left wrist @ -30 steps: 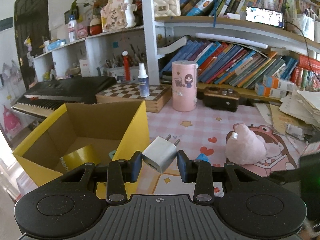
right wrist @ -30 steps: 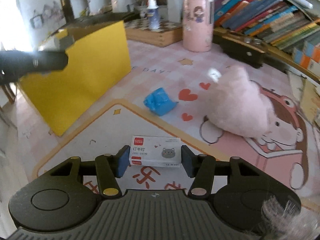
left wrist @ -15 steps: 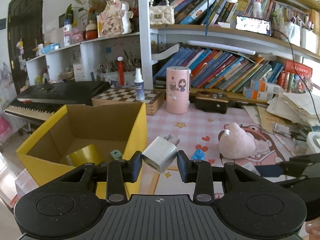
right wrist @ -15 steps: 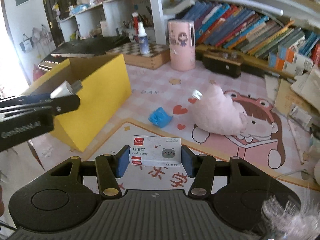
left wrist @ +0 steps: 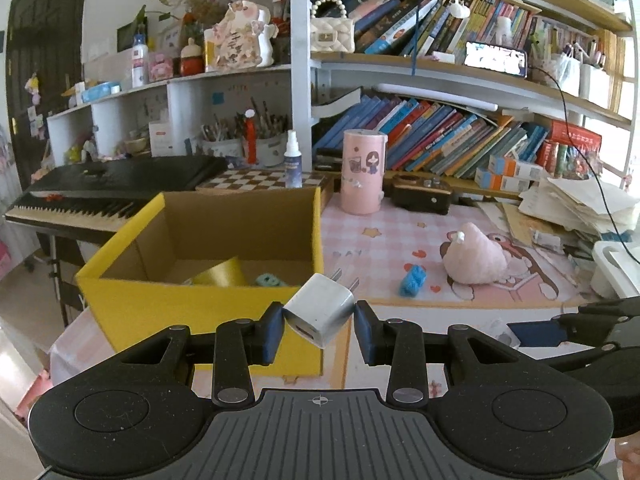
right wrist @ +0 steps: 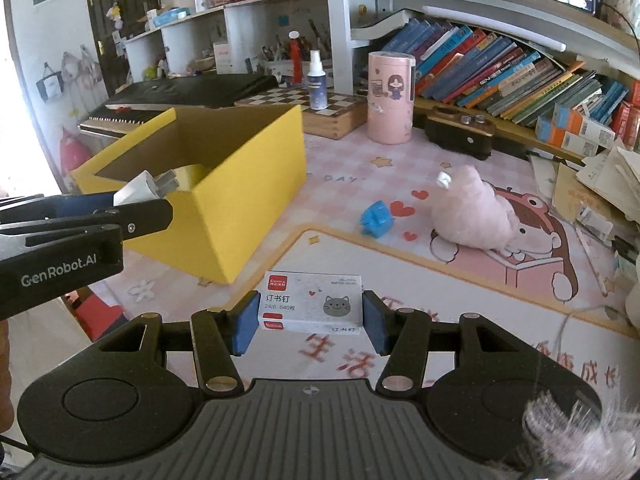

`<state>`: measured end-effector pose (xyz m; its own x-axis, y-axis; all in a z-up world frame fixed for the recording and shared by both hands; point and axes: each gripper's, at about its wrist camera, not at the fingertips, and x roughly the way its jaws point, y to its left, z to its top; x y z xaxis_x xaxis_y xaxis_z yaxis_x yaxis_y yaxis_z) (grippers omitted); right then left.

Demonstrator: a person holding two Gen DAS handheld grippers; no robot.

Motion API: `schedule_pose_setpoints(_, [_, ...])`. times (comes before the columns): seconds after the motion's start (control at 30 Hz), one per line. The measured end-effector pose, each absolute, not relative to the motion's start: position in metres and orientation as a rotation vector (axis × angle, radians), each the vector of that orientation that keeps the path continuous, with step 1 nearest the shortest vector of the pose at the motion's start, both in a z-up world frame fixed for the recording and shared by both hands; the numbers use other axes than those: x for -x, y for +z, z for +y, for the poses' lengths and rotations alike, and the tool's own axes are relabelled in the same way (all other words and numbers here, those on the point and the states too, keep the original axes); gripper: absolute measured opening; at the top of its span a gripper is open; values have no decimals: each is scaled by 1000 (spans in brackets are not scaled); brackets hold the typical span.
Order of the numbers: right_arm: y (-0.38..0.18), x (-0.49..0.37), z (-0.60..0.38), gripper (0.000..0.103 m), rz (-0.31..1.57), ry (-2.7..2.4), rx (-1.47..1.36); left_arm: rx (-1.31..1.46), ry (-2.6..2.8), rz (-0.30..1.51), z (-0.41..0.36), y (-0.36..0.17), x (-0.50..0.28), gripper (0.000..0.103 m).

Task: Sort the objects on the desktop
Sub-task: 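Carry the charger plug with the left tool while the right tool carries the staple box over the box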

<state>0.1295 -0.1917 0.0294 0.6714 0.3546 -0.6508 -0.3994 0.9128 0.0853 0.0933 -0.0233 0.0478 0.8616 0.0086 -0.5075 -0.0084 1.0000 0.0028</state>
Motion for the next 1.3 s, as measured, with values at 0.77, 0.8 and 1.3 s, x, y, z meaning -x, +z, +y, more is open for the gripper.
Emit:
schedule_pose_setpoints(0.77, [18, -43, -113, 51, 750, 429, 25, -23, -14, 578, 51, 37, -23, 36])
schedule_pose_setpoints(0.8, [18, -42, -110, 51, 750, 432, 26, -22, -11, 578, 54, 37, -21, 36])
schedule_pose_setpoints(1.3, [22, -39, -81, 51, 733, 478, 77, 13, 30, 546, 79, 40, -16, 36])
